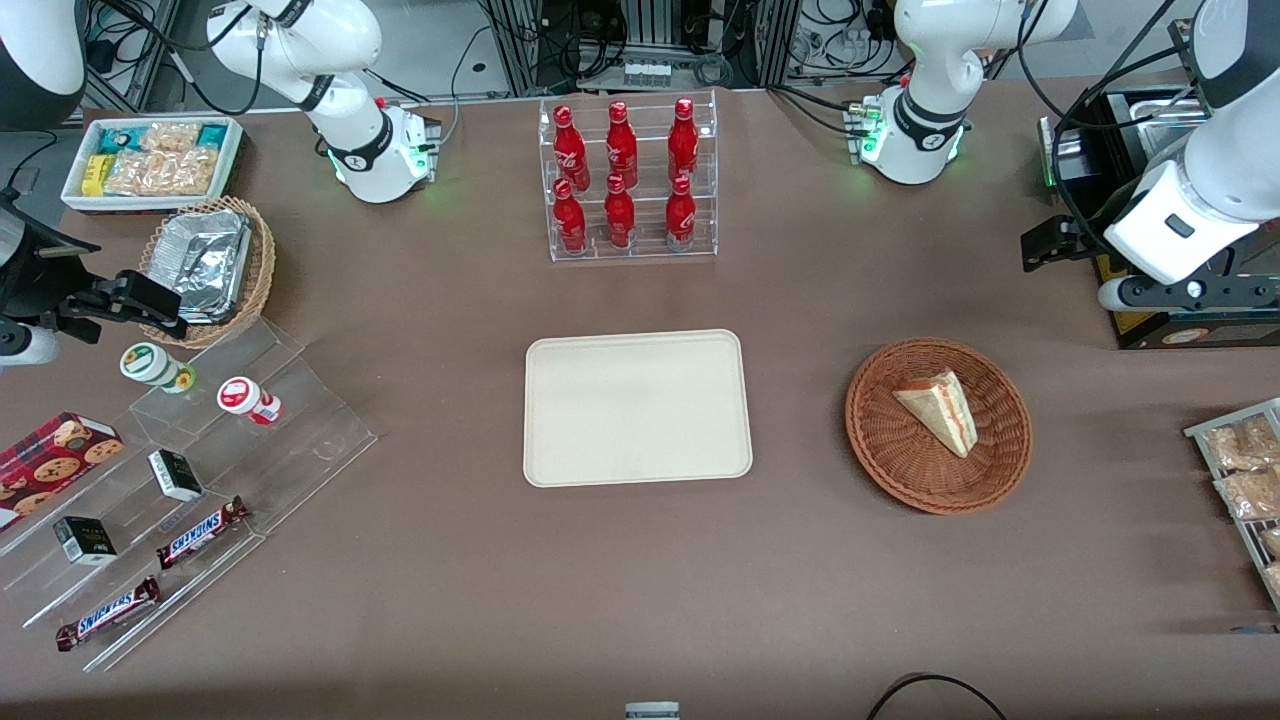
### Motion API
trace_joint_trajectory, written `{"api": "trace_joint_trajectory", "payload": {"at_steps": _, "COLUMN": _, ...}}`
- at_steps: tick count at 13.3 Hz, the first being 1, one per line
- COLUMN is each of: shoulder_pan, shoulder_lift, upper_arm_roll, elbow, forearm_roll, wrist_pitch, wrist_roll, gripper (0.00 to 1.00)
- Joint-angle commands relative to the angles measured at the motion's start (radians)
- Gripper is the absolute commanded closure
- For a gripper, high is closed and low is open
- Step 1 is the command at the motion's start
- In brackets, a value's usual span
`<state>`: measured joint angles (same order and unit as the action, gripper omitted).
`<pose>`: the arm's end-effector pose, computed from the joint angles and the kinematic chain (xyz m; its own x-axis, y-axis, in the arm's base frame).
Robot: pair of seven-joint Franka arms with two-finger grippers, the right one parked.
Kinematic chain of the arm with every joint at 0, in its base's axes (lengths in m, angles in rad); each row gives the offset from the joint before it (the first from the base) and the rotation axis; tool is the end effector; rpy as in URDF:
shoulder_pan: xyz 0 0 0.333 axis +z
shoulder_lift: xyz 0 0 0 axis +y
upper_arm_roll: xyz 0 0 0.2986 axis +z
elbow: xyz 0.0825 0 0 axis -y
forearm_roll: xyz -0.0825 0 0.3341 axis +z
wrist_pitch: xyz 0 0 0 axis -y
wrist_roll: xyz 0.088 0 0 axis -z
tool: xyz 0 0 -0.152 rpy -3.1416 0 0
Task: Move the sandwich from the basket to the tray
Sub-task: 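Move the left gripper over the sandwich in the wicker basket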
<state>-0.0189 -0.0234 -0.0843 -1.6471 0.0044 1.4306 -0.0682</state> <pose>0.4682 -0.0482 0.5321 0.9810 -0.0321 -0.1911 -0.0365 -0.9991 -0.0194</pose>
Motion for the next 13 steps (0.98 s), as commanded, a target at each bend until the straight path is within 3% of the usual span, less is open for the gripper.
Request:
{"api": "trace_joint_trajectory", "payload": {"at_steps": 1, "shoulder_pan": -0.007, "shoulder_lift": -0.023, "upper_arm_roll": 0.003, "elbow": -0.017, "forearm_roll": -0.009, "wrist_pitch": 0.007, "wrist_roll": 0.004, "gripper": 0.00}}
{"api": "trace_joint_trajectory", "payload": {"at_steps": 6, "shoulder_pan": -0.006, "shoulder_lift": -0.016, "upper_arm_roll": 0.003, "elbow": -0.135, "forearm_roll": -0.012, "wrist_pitch": 0.135, "wrist_roll": 0.004, "gripper": 0.00}}
{"api": "trace_joint_trajectory", "payload": {"at_steps": 13, "shoulder_pan": -0.004, "shoulder_lift": -0.003, "upper_arm_roll": 0.003, "elbow": -0.460, "forearm_roll": -0.011, "wrist_pitch": 0.544, "wrist_roll": 0.004, "gripper": 0.00}}
